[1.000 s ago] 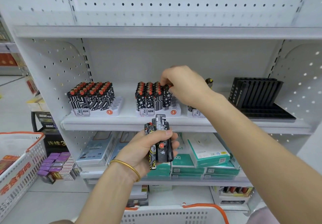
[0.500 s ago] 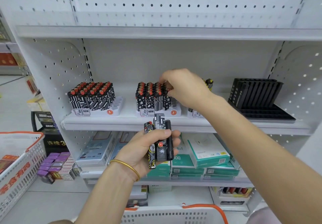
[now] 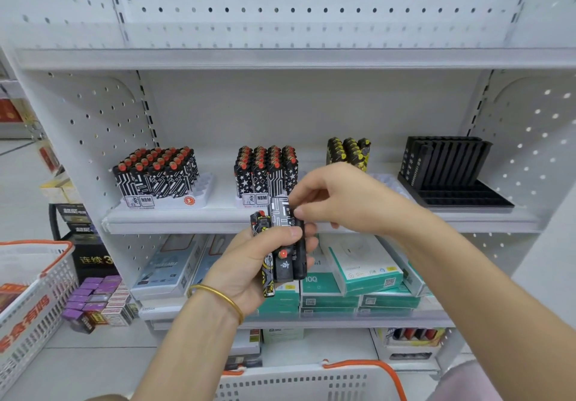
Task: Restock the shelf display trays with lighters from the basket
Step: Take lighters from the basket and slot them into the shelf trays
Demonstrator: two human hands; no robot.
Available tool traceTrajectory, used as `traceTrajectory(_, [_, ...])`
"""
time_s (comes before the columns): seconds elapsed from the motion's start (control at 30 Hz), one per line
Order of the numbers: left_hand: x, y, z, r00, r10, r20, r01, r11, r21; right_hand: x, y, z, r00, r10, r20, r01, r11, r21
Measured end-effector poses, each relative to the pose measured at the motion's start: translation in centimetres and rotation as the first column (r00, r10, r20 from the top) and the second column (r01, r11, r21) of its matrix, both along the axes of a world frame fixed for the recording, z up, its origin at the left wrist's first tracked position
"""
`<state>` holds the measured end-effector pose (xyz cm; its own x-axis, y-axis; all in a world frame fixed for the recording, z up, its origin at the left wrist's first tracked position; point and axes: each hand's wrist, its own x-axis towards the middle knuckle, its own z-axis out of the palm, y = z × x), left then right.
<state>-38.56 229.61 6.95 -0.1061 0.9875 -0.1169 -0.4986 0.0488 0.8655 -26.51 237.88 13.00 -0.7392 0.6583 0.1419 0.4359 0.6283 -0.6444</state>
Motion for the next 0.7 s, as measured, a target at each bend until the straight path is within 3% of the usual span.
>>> traceTrajectory(0.17, [0.9,-0.2,0.1,0.999,-0.033,0.025,0.034,0.999,-0.031,1.7,-0.2,-0.6,0.978,-0.082,-0.191,0.051,0.986,-0.159])
traceTrajectory(0.33, [2.6,0.4,0.2,0.999,-0.022,0.033,0.024,0.998,-0.058,6.3,-0.3,-1.1,0.88,-0.261,-0.398,0.114,0.928,-0.355])
traceTrajectory(0.5, [6.3,2.1,0.5,0.994,0.057,-0.092,-0.057,0.998,0.011,11.4,-0.4,-2.2,0.88,-0.319,-0.35,0.202,0.921,-0.332])
traceTrajectory(0.7, [11.1,4.1,0.8,0.972,0.094,-0.215,-0.07,0.991,0.115,15.5,-0.4,-3.0,0.924,-0.244,-0.296,0.151,0.94,-0.306])
